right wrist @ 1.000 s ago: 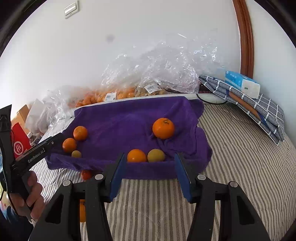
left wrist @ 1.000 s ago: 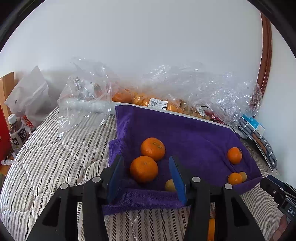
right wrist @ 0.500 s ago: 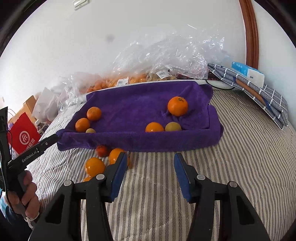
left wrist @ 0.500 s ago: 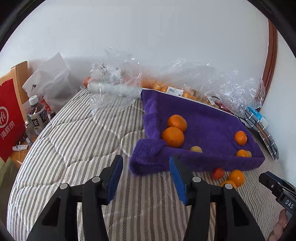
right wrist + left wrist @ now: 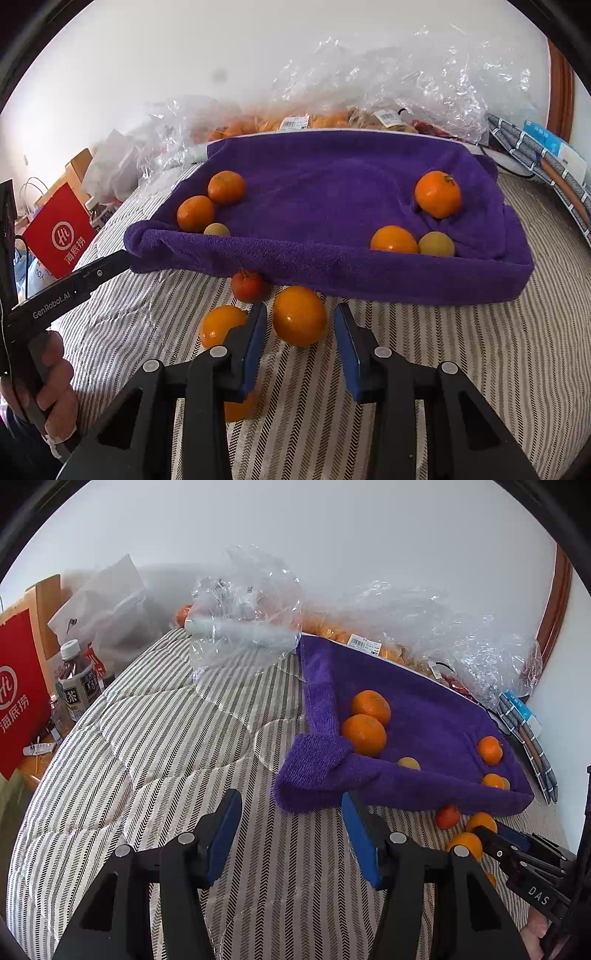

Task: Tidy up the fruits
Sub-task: 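Move both tools back to the pile and grasp an orange with the right gripper, then grasp the red fruit with the left gripper while the right gripper lifts its orange, then lower both held fruits onto the towel and open both grippers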

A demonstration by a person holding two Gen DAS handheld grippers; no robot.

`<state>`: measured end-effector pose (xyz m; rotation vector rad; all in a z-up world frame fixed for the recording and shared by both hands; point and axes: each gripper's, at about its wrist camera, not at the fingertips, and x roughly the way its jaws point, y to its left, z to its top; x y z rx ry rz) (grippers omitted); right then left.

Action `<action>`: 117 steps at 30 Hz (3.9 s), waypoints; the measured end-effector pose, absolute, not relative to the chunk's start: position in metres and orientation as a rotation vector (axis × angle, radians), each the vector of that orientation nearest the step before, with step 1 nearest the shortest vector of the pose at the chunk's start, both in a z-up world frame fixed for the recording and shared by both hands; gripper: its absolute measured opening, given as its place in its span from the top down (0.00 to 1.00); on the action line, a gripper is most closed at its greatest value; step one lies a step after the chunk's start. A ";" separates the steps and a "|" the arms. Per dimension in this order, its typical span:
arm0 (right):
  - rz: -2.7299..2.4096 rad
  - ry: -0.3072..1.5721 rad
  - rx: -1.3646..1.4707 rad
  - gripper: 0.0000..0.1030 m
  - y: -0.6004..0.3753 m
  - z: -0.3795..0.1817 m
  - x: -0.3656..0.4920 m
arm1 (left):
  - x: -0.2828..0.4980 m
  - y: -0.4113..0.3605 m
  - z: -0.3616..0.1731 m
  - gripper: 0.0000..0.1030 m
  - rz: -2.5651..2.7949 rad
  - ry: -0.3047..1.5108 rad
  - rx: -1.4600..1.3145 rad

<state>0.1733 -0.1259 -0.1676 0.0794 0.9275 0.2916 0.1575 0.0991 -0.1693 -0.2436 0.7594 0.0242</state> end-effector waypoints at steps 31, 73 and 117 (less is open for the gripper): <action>0.120 0.861 0.148 0.69 -0.233 -0.167 0.123 | 0.201 -0.027 -0.172 0.54 -0.220 0.986 -0.189; 0.119 0.741 0.120 0.69 -0.233 -0.108 0.163 | 0.202 0.045 -0.112 0.77 -0.100 0.812 -0.253; 0.154 0.810 0.139 0.52 -0.197 -0.135 0.168 | 0.232 0.034 -0.141 0.58 -0.159 0.842 -0.228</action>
